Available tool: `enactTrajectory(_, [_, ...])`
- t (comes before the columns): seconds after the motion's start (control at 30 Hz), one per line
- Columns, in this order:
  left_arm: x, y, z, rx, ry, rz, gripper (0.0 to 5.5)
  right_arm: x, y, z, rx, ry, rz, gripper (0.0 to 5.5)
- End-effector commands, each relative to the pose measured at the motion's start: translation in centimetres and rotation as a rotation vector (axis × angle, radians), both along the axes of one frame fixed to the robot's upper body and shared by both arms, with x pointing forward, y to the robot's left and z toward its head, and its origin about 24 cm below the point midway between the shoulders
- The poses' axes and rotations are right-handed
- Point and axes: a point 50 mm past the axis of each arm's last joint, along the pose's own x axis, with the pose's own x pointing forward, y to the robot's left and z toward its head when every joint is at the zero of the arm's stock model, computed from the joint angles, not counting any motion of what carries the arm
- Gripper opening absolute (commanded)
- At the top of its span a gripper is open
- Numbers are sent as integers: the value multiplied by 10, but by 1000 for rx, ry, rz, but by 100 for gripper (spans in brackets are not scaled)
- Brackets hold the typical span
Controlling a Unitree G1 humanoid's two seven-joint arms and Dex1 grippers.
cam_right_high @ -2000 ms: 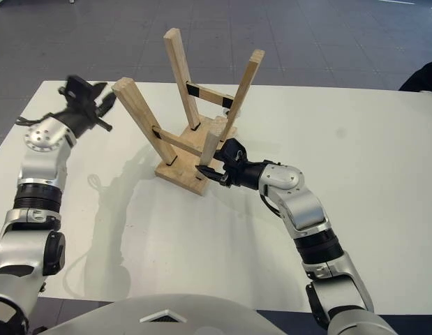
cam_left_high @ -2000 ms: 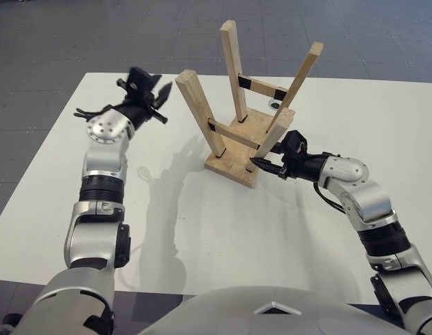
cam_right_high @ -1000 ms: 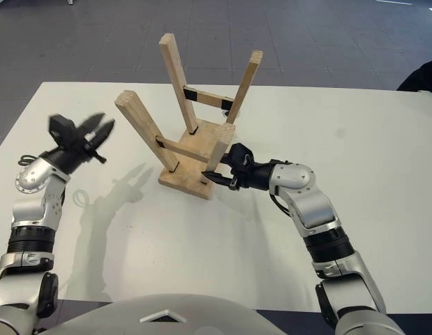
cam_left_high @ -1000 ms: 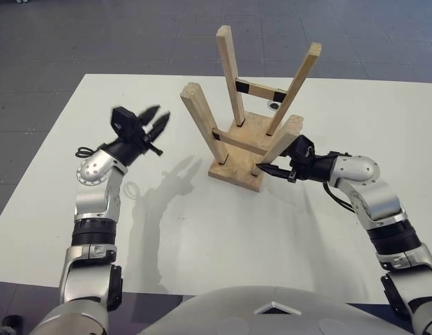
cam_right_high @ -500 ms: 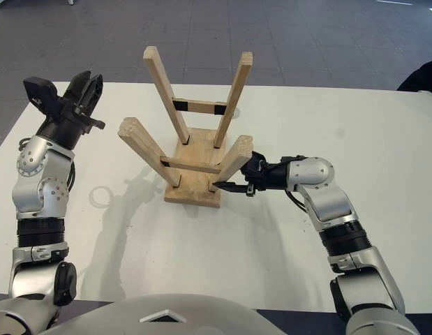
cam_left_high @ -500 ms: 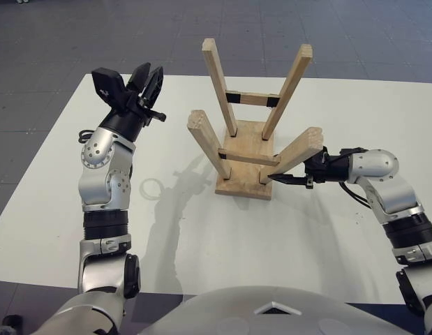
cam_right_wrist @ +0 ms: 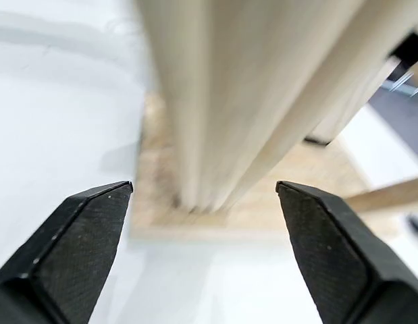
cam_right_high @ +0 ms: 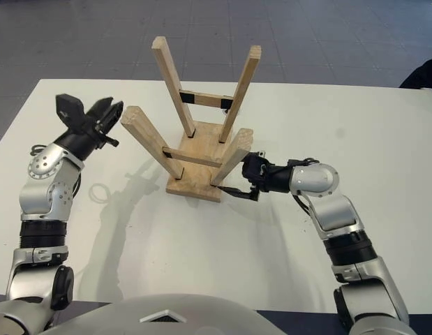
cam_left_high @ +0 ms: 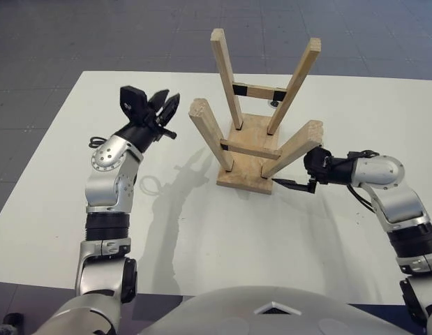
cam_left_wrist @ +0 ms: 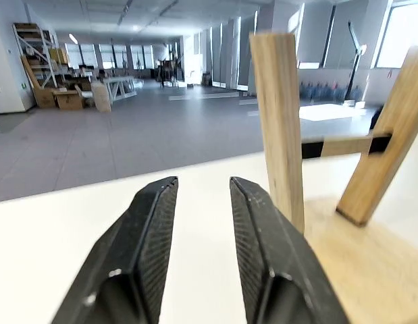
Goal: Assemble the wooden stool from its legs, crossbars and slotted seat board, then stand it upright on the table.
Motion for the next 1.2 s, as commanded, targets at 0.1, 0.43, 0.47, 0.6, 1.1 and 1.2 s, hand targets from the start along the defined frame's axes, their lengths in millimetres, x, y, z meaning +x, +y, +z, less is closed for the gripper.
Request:
enactTrajectory(0.1, [-17, -9, -29, 132, 183, -37, 141, 1, -31, -13, 69, 96, -314, 390])
enactTrajectory(0.43, [-50, -42, -63, 212, 458, -159, 141, 46, -4, -57, 231, 31, -832, 390])
enactTrajectory(0.47, [-50, -43, -64, 224, 460, -170, 141, 49, 0, -58, 236, 25, -838, 390])
enactTrajectory(0.6, [-46, -61, -59, 169, 438, -230, 141, 60, 18, -61, 263, 19, -843, 390])
enactTrajectory(1.1, [-32, -49, -43, 77, 335, -105, 141, 51, -60, 109, 692, -376, -1263, 390])
enactTrajectory(1.2, [-24, -45, -34, 40, 276, -62, 141, 25, -25, 178, 848, -412, -916, 390])
